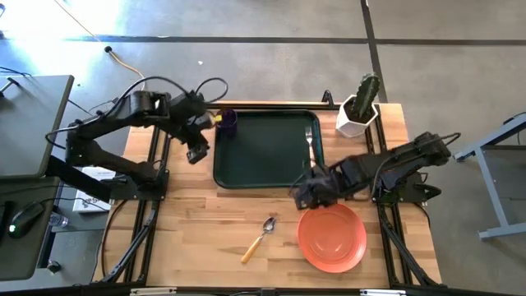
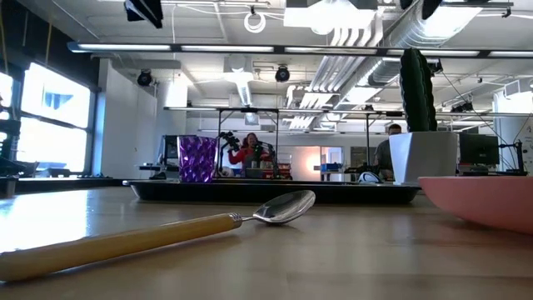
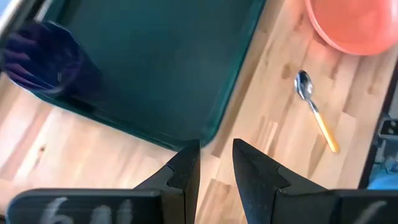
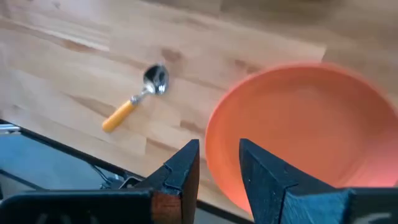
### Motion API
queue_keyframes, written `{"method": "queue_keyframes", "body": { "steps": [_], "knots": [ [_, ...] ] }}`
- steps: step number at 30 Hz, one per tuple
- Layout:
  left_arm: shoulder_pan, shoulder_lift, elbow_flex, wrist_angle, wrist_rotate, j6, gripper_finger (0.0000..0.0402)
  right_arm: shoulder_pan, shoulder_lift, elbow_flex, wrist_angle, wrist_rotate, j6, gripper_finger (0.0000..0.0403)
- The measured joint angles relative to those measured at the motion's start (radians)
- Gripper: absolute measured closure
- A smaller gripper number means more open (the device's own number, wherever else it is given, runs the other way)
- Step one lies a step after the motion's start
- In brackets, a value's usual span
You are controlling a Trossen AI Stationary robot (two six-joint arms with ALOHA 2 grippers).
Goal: Pick and place plate/cup/fork/spoon on tray
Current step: Put the orange plate on the bottom right of the purple cup
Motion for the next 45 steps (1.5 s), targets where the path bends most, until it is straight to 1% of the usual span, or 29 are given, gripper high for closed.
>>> {"method": "queue_keyframes", "body": {
  "steps": [7, 11, 14, 18, 23, 30, 36, 45],
  "knots": [
    [-0.092, -0.087, -0.114, 0.045, -0.021, -0.096, 0.0316, 0.099, 0.079, 0.000, 0.078, -0.002, 0.147, 0.0300],
    [-0.131, -0.121, -0.170, 0.055, -0.022, -0.138, 0.0316, 0.134, 0.128, 0.000, 0.120, 0.001, 0.216, 0.0300],
    [-0.154, -0.140, -0.208, 0.054, -0.024, -0.163, 0.0316, 0.148, 0.164, 0.000, 0.159, 0.000, 0.239, 0.0300],
    [-0.182, -0.162, -0.252, 0.058, -0.030, -0.199, 0.0316, 0.152, 0.214, 0.000, 0.199, -0.010, 0.242, 0.0300],
    [-0.212, -0.183, -0.290, 0.059, -0.072, -0.236, 0.0316, 0.152, 0.273, 0.000, 0.219, -0.011, 0.241, 0.0300],
    [-0.233, -0.200, -0.329, 0.074, -0.073, -0.262, 0.0316, 0.152, 0.339, 0.001, 0.234, -0.014, 0.240, 0.0300],
    [-0.244, -0.200, -0.332, 0.092, -0.091, -0.285, 0.0316, 0.152, 0.391, 0.001, 0.238, 0.019, 0.241, 0.0300],
    [-0.249, -0.200, -0.332, 0.110, -0.093, -0.305, 0.0316, 0.155, 0.466, 0.001, 0.242, 0.018, 0.239, 0.0300]
  ]
}}
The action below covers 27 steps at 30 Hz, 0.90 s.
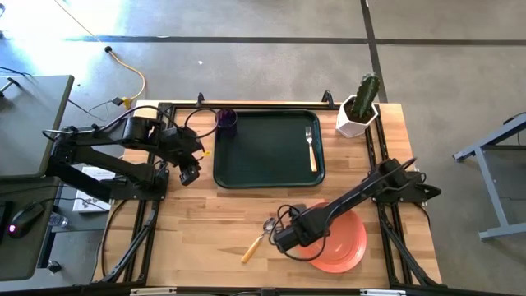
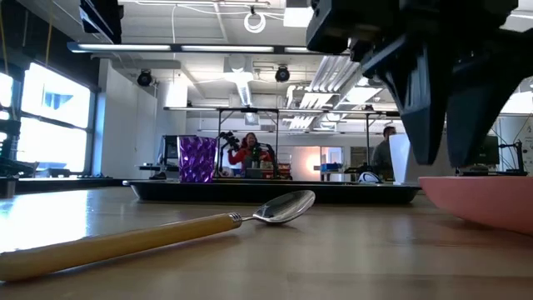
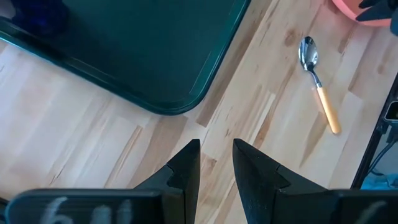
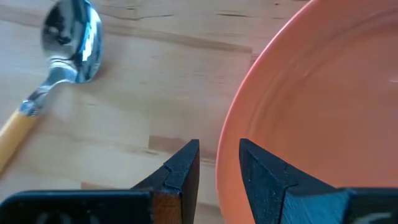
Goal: Pick and place plate/cup/fork/spoon on tray
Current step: Put the orange plate on the bottom right of the purple cup
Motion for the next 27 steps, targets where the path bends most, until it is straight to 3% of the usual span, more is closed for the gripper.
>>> {"method": "queue_keyframes", "body": {
  "steps": [17, 27],
  "knots": [
    [0.000, 0.000, 0.000, 0.000, -0.003, -0.008, 0.0316, 0.001, 0.066, 0.000, -0.016, -0.027, 0.010, 0.0304],
    [0.001, 0.000, 0.000, 0.000, -0.003, -0.008, 0.0316, 0.001, 0.065, 0.001, -0.034, -0.040, -0.018, 0.0395]
  ]
}}
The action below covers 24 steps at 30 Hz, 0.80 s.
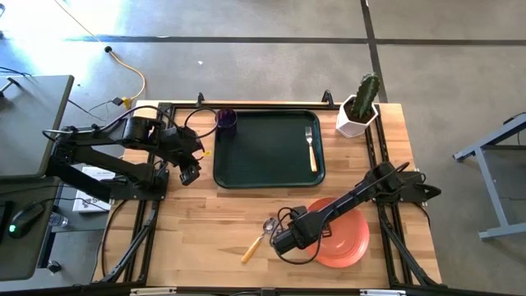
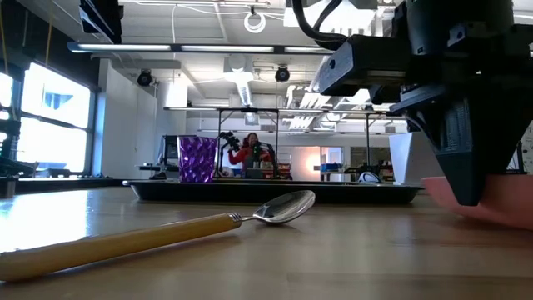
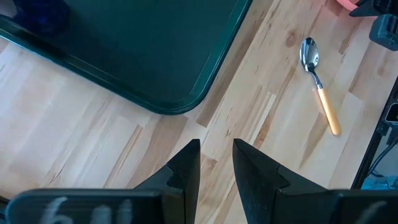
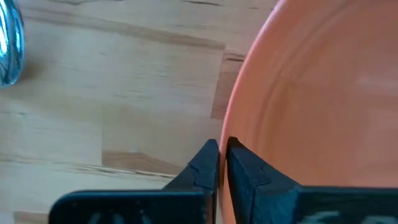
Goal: Pick and place plate/cup/fork/spoon on tray
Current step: Put the orange plate on the bottom right of the purple cup
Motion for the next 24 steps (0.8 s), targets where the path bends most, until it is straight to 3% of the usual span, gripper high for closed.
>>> {"method": "queue_keyframes", "body": {
  "steps": [11, 20, 24],
  "knots": [
    [0.000, 0.000, 0.000, 0.000, -0.006, 0.001, 0.0316, 0.013, -0.022, 0.000, 0.059, -0.020, -0.028, 0.0399],
    [0.000, 0.000, 0.000, -0.001, -0.018, 0.001, 0.0316, 0.033, -0.082, 0.001, 0.130, 0.078, -0.051, 0.0402],
    [0.000, 0.000, 0.000, -0.001, -0.021, 0.001, 0.0316, 0.035, -0.089, 0.063, 0.104, 0.147, -0.084, 0.0402]
  ]
}}
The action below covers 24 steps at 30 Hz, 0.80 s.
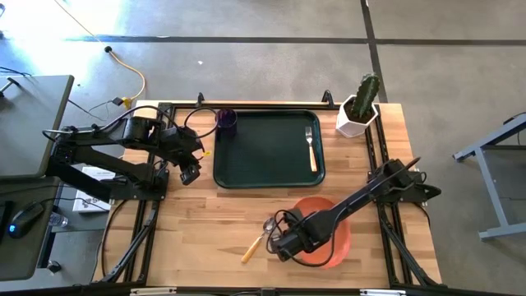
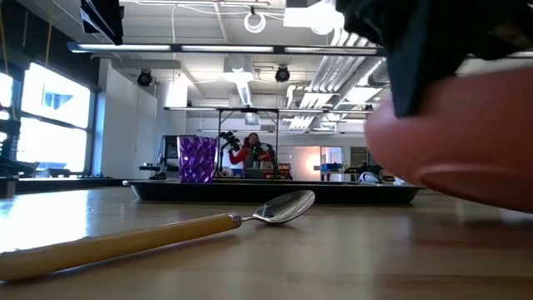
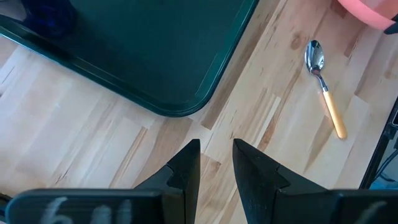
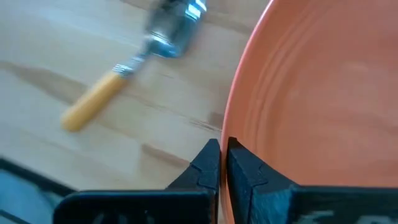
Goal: Pick and place plate/cup/fork/spoon on tray
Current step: Put the orange plate on the bottom right of the purple cup
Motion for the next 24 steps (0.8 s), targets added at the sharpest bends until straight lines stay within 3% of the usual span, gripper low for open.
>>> {"method": "queue_keyframes", "body": {
  "steps": [8, 14, 24],
  "knots": [
    [0.000, 0.000, 0.000, 0.000, -0.001, 0.000, 0.0316, -0.021, -0.002, 0.190, -0.153, 0.132, -0.137, 0.0402],
    [0.000, 0.000, 0.000, 0.001, -0.001, -0.005, 0.0316, -0.057, -0.001, 0.324, -0.268, 0.172, -0.304, 0.0402],
    [0.000, 0.000, 0.000, 0.001, -0.001, -0.029, 0.0316, -0.180, -0.001, 0.507, -0.323, 0.248, -0.815, 0.0402]
  ]
}}
